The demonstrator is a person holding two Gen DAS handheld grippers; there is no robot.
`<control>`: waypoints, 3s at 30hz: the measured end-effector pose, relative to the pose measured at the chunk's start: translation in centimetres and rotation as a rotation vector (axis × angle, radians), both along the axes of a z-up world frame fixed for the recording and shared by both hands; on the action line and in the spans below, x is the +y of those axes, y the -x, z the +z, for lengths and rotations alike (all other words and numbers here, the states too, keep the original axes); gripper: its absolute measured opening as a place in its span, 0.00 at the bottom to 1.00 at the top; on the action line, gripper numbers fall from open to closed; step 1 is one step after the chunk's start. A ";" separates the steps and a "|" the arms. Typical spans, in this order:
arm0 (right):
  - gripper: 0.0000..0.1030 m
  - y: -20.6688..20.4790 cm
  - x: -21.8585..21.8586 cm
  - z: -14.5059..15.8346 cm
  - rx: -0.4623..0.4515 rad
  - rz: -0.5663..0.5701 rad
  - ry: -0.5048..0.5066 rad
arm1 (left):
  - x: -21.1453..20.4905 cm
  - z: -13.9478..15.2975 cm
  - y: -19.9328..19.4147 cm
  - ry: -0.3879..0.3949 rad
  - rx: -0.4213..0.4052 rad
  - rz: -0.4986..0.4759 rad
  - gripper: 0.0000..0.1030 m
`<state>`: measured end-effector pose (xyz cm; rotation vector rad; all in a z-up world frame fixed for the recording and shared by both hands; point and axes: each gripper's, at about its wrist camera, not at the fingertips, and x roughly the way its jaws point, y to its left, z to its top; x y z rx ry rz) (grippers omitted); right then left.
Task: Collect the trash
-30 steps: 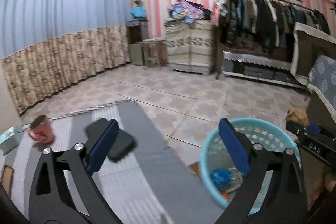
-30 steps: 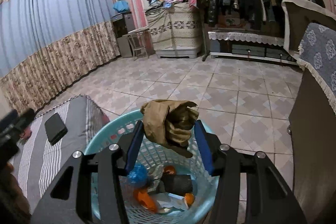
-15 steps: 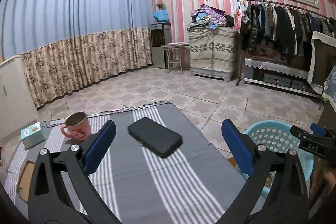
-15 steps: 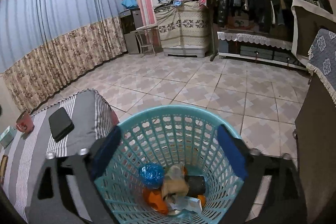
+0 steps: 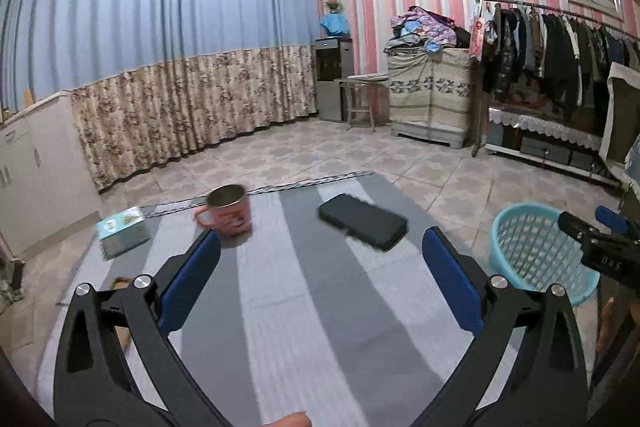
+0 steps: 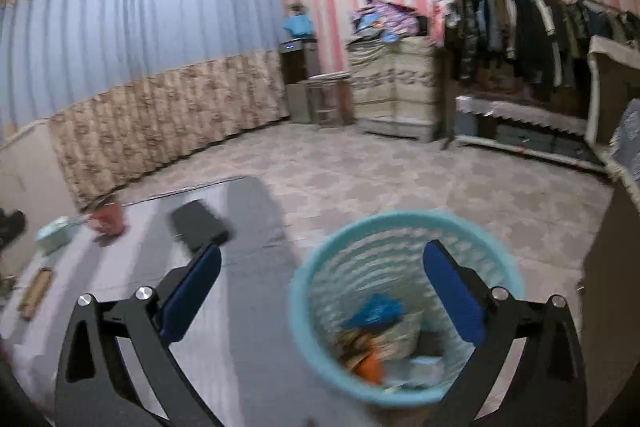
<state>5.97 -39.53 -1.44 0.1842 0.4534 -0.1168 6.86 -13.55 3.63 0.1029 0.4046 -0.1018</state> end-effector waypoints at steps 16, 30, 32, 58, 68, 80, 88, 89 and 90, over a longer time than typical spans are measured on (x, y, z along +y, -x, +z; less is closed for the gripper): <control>0.96 3.9 13.0 1.0 0.013 0.132 0.084 | 9.1 -0.5 5.3 0.062 -0.015 0.119 0.95; 0.96 5.1 15.9 1.4 -0.035 0.109 0.128 | 10.9 -1.5 5.3 0.102 -0.010 0.126 0.95; 0.96 5.3 15.8 1.4 -0.038 0.105 0.124 | 10.9 -1.6 5.4 0.107 -0.009 0.123 0.95; 0.96 6.0 15.2 1.6 -0.045 0.098 0.118 | 11.1 -1.6 6.9 0.110 -0.035 0.097 0.95; 0.96 6.1 15.3 1.4 -0.045 0.100 0.120 | 10.4 -1.5 8.0 0.094 -0.052 0.093 0.95; 0.96 6.2 15.5 1.3 -0.045 0.103 0.120 | 10.5 -1.3 8.3 0.092 -0.057 0.094 0.95; 0.96 6.4 15.6 1.2 -0.043 0.104 0.121 | 10.3 -1.1 8.6 0.087 -0.063 0.096 0.95; 0.96 6.4 15.6 1.2 -0.044 0.105 0.120 | 10.3 -1.1 8.6 0.087 -0.063 0.095 0.95; 0.96 6.4 15.6 1.2 -0.043 0.105 0.120 | 10.4 -1.1 8.6 0.088 -0.062 0.094 0.95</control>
